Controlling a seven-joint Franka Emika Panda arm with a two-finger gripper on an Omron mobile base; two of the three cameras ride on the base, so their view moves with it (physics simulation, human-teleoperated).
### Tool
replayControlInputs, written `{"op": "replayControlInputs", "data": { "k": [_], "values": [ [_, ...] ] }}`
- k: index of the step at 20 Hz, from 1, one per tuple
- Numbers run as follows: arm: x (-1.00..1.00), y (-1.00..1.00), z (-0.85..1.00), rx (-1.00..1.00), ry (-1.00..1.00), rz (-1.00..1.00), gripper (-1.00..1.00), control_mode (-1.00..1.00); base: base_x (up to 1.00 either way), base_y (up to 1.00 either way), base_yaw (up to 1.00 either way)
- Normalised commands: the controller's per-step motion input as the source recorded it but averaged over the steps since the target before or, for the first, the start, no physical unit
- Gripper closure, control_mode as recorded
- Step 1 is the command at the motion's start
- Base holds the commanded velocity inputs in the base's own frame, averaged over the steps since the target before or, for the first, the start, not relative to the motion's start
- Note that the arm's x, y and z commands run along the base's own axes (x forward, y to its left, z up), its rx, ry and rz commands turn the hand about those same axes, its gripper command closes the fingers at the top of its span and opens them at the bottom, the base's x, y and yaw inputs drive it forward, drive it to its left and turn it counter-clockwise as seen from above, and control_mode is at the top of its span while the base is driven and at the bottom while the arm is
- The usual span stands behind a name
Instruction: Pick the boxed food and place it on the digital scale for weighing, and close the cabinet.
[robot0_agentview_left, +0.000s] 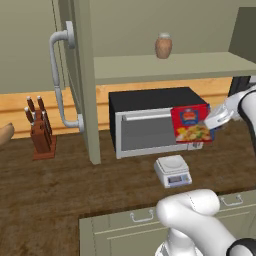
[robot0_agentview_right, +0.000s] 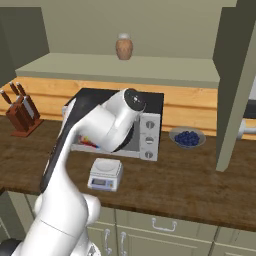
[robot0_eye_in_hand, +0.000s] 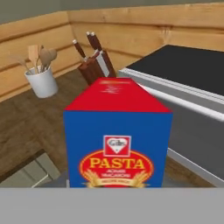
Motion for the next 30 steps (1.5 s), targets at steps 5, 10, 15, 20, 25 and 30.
{"op": "replayControlInputs", "data": {
  "k": [5,10,15,20,25,30],
  "values": [
    [0.14,-0.01,-0.60,0.13,0.00,0.11,1.00,-1.00,0.00,0.00,0.00],
    [0.13,0.00,-0.81,0.24,0.00,0.07,1.00,-1.00,0.00,0.00,0.00],
    [0.42,0.00,-0.46,0.03,-0.12,0.06,1.00,-1.00,0.00,0.00,0.00],
    [0.45,0.00,-0.23,0.00,-0.04,0.06,1.00,-1.00,0.00,0.00,0.00],
    [0.15,-0.01,-0.15,0.00,0.00,0.13,1.00,-1.00,0.00,0.00,0.00],
    [0.19,-0.12,-0.27,0.00,0.00,0.16,1.00,-1.00,0.00,0.00,0.00]
  ]
}}
